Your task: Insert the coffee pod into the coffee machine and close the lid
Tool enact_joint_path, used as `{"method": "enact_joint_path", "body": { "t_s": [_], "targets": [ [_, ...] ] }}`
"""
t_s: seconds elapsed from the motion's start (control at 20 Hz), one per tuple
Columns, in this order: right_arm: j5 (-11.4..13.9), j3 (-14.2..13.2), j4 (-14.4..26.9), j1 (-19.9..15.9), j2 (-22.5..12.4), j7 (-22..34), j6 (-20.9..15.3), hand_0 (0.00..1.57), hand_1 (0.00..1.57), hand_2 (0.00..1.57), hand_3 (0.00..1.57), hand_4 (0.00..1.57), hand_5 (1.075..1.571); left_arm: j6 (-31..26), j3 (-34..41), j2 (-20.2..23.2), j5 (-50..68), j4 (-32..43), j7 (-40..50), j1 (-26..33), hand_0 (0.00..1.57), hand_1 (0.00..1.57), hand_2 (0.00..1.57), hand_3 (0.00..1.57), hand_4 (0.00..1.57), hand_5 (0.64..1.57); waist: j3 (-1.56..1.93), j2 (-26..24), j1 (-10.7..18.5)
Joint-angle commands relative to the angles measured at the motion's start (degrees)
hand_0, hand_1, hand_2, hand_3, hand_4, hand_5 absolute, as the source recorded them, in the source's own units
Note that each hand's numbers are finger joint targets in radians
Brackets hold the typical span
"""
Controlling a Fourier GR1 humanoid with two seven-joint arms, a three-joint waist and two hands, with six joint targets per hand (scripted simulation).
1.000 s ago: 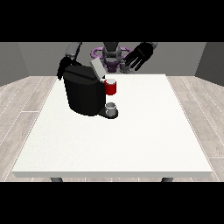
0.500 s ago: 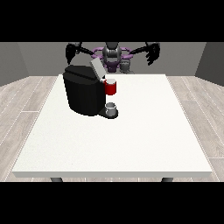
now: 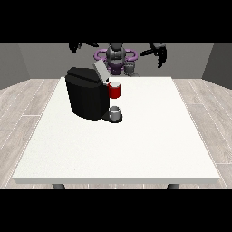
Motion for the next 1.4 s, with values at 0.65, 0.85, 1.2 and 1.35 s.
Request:
{"method": "enact_joint_path", "body": {
  "t_s": [0.65, 0.85, 1.2, 1.35],
  "targets": [
    [-7.2, -7.9, 12.0, -13.9, -0.8, 4.3, -1.0, 0.0, 0.0, 0.0, 0.0, 0.17, 1.571, 0.7, -10.0, -0.5, 10.6, -21.8, 9.9, 5.8, 0.0, 0.0, 0.0, 0.0, 0.36, 1.571, 0.02, 9.8, 5.4],
    [-5.6, -3.7, 11.2, -14.9, 1.7, 5.8, -1.1, 0.0, 0.0, 0.0, 0.0, 0.0, 1.571, 2.7, -9.8, 0.5, 10.8, -25.6, 7.6, 10.6, 0.0, 0.0, 0.0, 0.0, 0.32, 1.571, 0.0, 11.5, 2.2],
    [-6.6, -5.0, 16.2, -19.0, -1.4, 2.1, 2.0, 0.0, 0.0, 0.0, 0.0, 0.0, 1.571, 1.1, -12.6, 0.3, 13.5, -36.5, 10.6, 15.6, 0.0, 0.0, 0.0, 0.0, 0.37, 1.571, 0.01, 14.9, 4.0],
    [-4.3, -1.1, 14.6, -19.4, 2.7, 3.3, -0.3, 0.0, 0.0, 0.0, 0.0, 0.0, 1.571, 0.7, -10.2, 3.1, 15.0, -36.9, 13.2, 15.5, 0.0, 0.0, 0.0, 0.0, 0.36, 1.571, 0.0, 14.3, 1.9]
  ]
}}
